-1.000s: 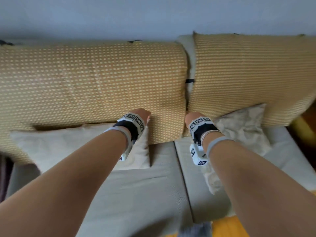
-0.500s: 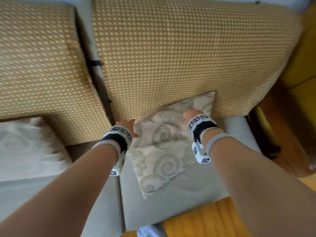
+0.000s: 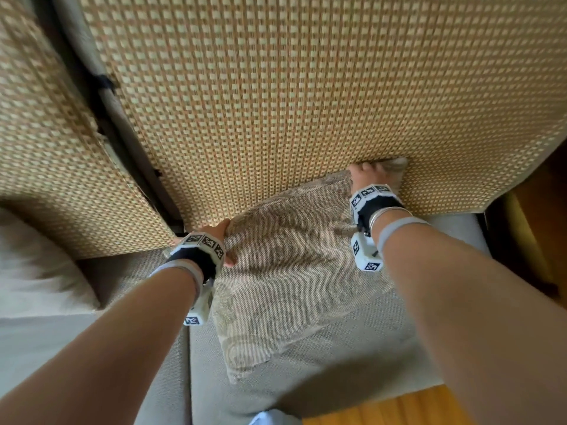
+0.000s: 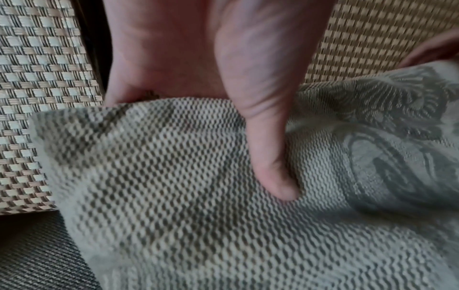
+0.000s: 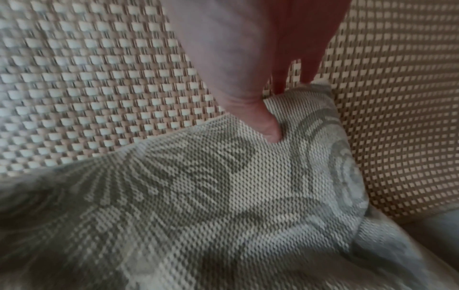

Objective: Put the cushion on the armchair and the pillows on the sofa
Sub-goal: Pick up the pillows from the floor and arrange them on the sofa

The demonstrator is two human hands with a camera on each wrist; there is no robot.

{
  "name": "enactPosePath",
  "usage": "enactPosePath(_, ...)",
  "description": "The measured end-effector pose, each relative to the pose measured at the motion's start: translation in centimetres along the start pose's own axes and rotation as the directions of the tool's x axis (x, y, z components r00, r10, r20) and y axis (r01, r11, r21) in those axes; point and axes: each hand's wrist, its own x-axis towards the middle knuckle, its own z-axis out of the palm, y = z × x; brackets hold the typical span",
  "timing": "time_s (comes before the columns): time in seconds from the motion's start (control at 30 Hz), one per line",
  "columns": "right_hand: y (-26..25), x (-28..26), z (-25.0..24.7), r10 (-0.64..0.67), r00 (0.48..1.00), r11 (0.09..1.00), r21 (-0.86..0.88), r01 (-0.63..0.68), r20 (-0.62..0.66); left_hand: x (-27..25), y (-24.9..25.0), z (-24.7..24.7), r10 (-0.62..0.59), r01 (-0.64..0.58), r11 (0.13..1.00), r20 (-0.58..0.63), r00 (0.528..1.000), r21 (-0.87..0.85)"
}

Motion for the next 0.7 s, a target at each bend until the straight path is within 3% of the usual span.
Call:
enactPosePath(0.07, 0.4, -0.5, 0.0, 0.033, 0.999, 0.998, -0.048, -0.034, -0.029, -0.4, 0.6, -0.5, 0.017, -0.017, 1.000, -0.036, 0.999, -0.002)
enactPosePath(0.2, 2.3, -2.4, -1.5, 0.111, 0.991, 0.976, -0.195, -0.095, 0.071, -2.0, 2.2, -2.2, 0.054, -0.049, 0.992, -0.039, 0.998, 0.119)
enactPosePath(0.3, 5.0, -3.4, -3.7, 0.212, 0.973, 0.967, -0.162, -0.195, 0.095, -4.1, 4.1, -4.0, 0.094, -0.085, 0.977, -0.036, 0.995, 0.194)
enactPosePath(0.57, 12.3, -6.7, -7.6, 0.463, 0.877, 0.883, -0.147, -0.445, 0.127, -7.7, 10.8, -10.2, 0.217, -0.145, 0.948, -0.244, 0.945, 0.284)
enactPosePath(0.7, 14.1, -6.2, -9.3, 0.432, 0.900, 0.896, -0.148, -0.419, 0.066, -7.8, 11.9, -11.4, 0.234, -0.164, 0.952, -0.270, 0.934, 0.258)
